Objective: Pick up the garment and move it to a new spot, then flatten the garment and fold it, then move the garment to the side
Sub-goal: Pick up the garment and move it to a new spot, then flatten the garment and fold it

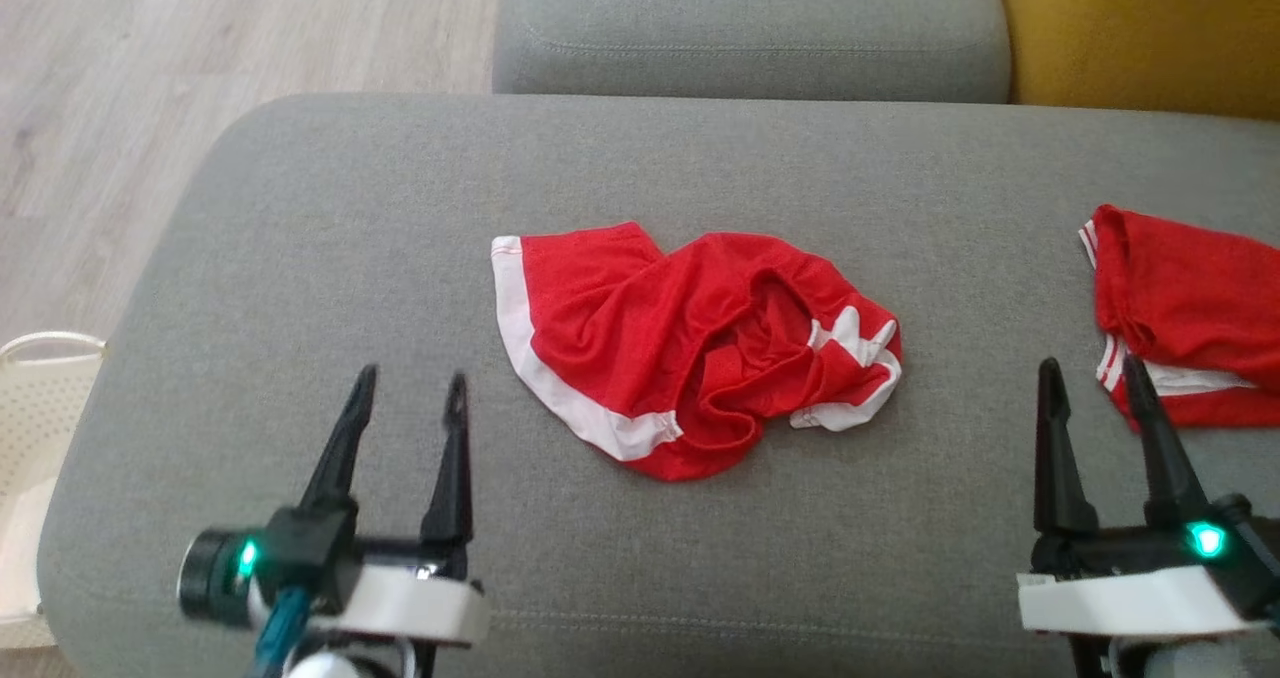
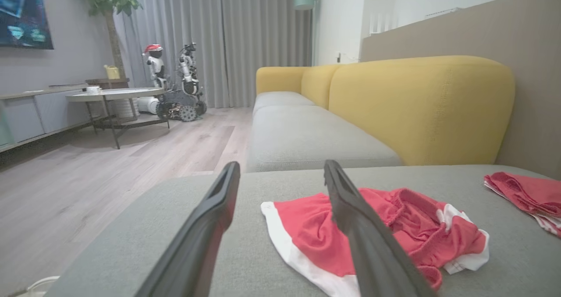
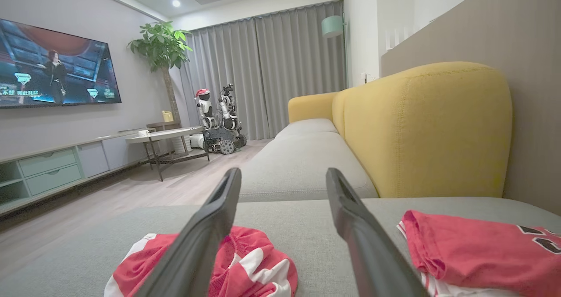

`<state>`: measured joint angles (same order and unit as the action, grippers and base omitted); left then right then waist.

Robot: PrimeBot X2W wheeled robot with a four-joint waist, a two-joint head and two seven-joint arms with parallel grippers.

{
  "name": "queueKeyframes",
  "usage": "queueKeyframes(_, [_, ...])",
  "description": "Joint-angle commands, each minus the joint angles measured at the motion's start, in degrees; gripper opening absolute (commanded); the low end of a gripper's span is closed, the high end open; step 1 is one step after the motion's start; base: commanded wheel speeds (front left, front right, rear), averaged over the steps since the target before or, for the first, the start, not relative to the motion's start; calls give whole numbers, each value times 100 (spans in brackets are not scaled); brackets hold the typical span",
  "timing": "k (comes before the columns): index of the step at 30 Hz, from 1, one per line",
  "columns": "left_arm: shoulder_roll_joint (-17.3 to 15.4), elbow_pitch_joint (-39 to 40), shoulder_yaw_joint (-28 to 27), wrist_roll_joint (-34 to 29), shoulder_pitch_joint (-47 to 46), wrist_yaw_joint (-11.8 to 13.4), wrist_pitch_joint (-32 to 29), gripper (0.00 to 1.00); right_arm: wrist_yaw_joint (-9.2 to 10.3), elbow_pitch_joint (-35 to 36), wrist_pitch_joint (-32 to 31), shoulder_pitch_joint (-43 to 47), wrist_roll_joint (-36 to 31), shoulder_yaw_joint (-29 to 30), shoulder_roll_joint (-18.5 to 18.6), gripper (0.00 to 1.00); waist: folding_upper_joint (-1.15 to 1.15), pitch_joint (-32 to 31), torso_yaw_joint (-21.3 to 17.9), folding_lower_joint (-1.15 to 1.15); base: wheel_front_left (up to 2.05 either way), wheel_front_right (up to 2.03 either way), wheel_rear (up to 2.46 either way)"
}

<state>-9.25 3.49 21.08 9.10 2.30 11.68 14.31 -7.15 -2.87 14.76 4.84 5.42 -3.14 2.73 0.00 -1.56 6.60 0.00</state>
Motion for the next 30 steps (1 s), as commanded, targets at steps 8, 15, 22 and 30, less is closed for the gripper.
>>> queueKeyframes(8, [288,350,-600,-374,364,-268,69,100,-34,232,24,11,-14,-127,15,100,0,-10,-59,0,0,0,0])
queueKeyframes(15, [403,330,-728,-586,391,-441,69,100,-34,196,24,15,-11,-167,15,100,0,5,-53,0,0,0,0])
queueKeyframes(22, [465,290,-778,-689,378,-543,69,100,-34,165,24,-14,9,-171,15,100,0,21,-40,0,0,0,0])
queueKeyframes(30, [501,242,-802,-762,335,-584,69,100,-34,132,24,-14,25,-182,15,100,0,54,-49,0,0,0,0])
